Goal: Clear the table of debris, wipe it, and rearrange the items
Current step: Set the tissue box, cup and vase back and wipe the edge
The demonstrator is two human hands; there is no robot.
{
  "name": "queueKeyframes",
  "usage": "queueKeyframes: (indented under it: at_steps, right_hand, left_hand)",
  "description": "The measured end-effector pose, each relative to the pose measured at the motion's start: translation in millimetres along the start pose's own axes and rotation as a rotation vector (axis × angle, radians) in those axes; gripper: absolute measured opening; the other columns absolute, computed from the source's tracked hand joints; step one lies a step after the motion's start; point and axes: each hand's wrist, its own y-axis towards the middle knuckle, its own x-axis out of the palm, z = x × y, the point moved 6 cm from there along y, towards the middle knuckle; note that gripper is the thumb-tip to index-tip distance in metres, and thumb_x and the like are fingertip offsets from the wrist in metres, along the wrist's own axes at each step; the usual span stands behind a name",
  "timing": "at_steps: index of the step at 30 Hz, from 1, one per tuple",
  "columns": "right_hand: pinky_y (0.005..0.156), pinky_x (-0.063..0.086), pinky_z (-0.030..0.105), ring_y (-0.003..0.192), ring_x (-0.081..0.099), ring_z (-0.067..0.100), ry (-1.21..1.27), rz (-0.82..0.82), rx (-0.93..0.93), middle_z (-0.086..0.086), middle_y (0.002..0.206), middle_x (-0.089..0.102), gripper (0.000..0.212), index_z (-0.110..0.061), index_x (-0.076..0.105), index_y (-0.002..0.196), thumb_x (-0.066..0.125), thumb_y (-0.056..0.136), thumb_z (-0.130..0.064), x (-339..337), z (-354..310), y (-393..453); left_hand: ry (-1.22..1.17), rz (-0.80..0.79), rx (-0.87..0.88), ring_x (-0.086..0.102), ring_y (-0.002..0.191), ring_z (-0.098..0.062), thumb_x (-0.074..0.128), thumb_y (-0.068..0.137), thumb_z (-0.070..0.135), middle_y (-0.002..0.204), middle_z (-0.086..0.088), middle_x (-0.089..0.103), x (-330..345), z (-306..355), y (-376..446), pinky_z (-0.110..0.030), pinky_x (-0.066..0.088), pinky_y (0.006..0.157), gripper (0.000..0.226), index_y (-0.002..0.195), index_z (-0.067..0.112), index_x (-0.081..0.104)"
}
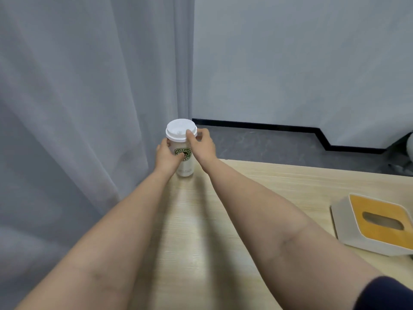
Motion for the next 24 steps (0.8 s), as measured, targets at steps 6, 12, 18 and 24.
queueKeyframes:
  at_steps: [6,12,18,24]
  right_hand:
    - [0.083,0.039,0.027,0.106,0.053,0.023,-0.003,0.184,-0.019,0.009,0.116,0.054,0.039,-0.007,0.046,0.115,0.057,0.090,-0.034,-81.2,1.3,-27.3]
    - [0.091,0.049,0.048,0.094,0.049,0.018,0.027,0.265,0.076,-0.002,0.104,0.048,0.039,-0.011,0.043,0.115,0.058,0.089,-0.036,-193.4,20.8,-75.5]
    - [0.095,0.047,0.046,0.107,0.052,0.020,0.012,0.344,0.083,0.002,0.123,0.054,0.047,-0.014,0.042,0.125,0.060,0.087,-0.034,-300.2,51.6,-143.1]
    - [0.096,0.047,0.046,0.113,0.052,0.021,0.009,0.392,0.113,0.002,0.127,0.055,0.045,-0.019,0.046,0.129,0.058,0.088,-0.033,-391.8,83.5,-205.5]
  left_hand:
    - [0.078,-0.138,0.104,0.053,0.111,-0.028,0.057,0.080,-0.001,0.125,-0.012,0.041,50.3,47.1,-44.8,-0.029,0.042,0.095,0.051,0.129,0.009,0.047]
    - [0.132,-0.304,0.108,0.049,0.118,-0.024,0.058,0.085,0.008,0.134,-0.006,0.050,117.0,86.9,-103.2,-0.035,0.045,0.095,0.046,0.129,0.009,0.045]
    - [0.073,-0.493,0.093,0.058,0.109,-0.025,0.051,0.086,0.008,0.123,-0.003,0.056,198.1,114.2,-184.7,-0.031,0.048,0.074,0.044,0.128,0.016,0.040]
    - [0.104,-0.612,0.100,0.061,0.095,-0.024,0.049,0.090,0.014,0.101,-0.002,0.056,265.9,135.1,-265.4,-0.033,0.046,0.079,0.040,0.129,0.015,0.039]
